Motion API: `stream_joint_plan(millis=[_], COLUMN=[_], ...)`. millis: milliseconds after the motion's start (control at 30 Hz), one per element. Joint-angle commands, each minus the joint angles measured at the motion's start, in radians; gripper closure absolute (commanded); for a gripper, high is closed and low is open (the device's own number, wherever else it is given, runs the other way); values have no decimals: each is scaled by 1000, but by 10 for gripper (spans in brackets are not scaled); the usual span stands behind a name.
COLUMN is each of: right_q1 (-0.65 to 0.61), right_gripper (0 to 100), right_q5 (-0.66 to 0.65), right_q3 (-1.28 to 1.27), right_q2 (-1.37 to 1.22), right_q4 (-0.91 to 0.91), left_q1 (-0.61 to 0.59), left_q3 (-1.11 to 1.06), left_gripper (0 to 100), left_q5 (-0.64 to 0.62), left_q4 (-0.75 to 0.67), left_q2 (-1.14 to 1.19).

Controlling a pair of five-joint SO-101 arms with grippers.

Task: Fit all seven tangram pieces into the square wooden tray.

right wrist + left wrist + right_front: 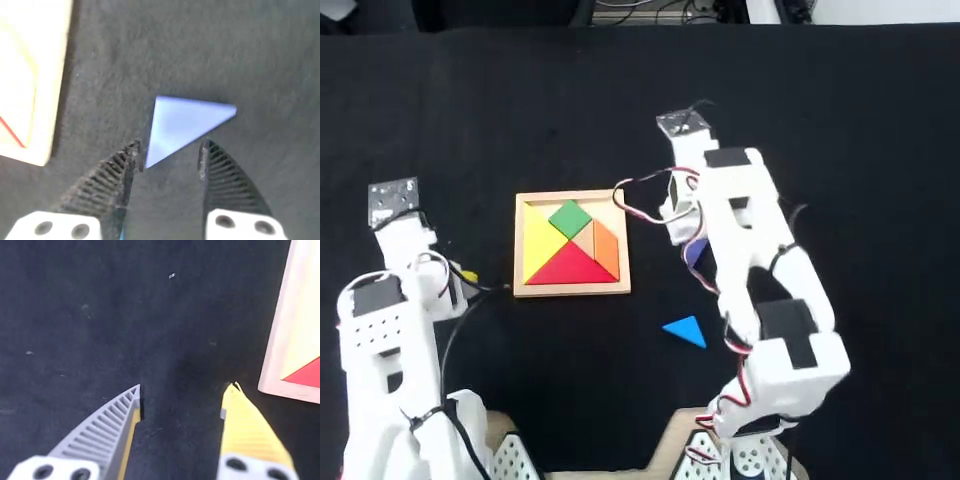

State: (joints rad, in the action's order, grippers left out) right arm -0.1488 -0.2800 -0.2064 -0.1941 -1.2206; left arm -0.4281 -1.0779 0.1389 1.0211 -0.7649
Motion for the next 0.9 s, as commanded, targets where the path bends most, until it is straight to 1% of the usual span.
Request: stream_joint_plan(millis=[0,33,67,100,133,200,233,267,300,367,467,533,667,800,867], right_q1=[63,86,106,120,127,135,141,147,147,140,95,69,32,14,-14], right_gripper=[805,805,805,820,858,976,990,963,962,989,987,988,988,988,988], right_q5=[-440,-572,-667,-735,-773,-795,-795,-796,-799,-813,-885,-901,-899,-896,-859], right_q3=[79,79,76,76,76,74,73,71,61,22,-22,-22,64,206,283], right_q2=[4,5,5,-1,-2,-2,-2,-4,-4,-7,-39,-79,-185,-314,-371], right_q4=[-17,-31,-40,-48,-51,-58,-72,-86,-87,-55,-40,-34,-34,-43,-57], left_q1=[-16,-16,-16,-16,-16,-16,-16,-16,-16,-12,-10,-10,-10,-10,-10], left_q3=[-122,-154,-179,-188,-185,-180,-182,-183,-183,-183,-183,-185,-185,-185,-185], left_gripper=[743,743,743,743,743,743,743,743,743,743,743,743,743,743,743], left_q5=[-12,-12,-11,-11,-12,-12,-12,-12,-12,-12,-12,-12,-12,-12,-12], left_q4=[-158,-209,-252,-278,-276,-278,-279,-279,-281,-284,-284,-284,-284,-284,-285], left_q2=[-25,-26,-31,-31,-28,-25,-25,-25,-25,-25,-25,-25,-25,-25,-25])
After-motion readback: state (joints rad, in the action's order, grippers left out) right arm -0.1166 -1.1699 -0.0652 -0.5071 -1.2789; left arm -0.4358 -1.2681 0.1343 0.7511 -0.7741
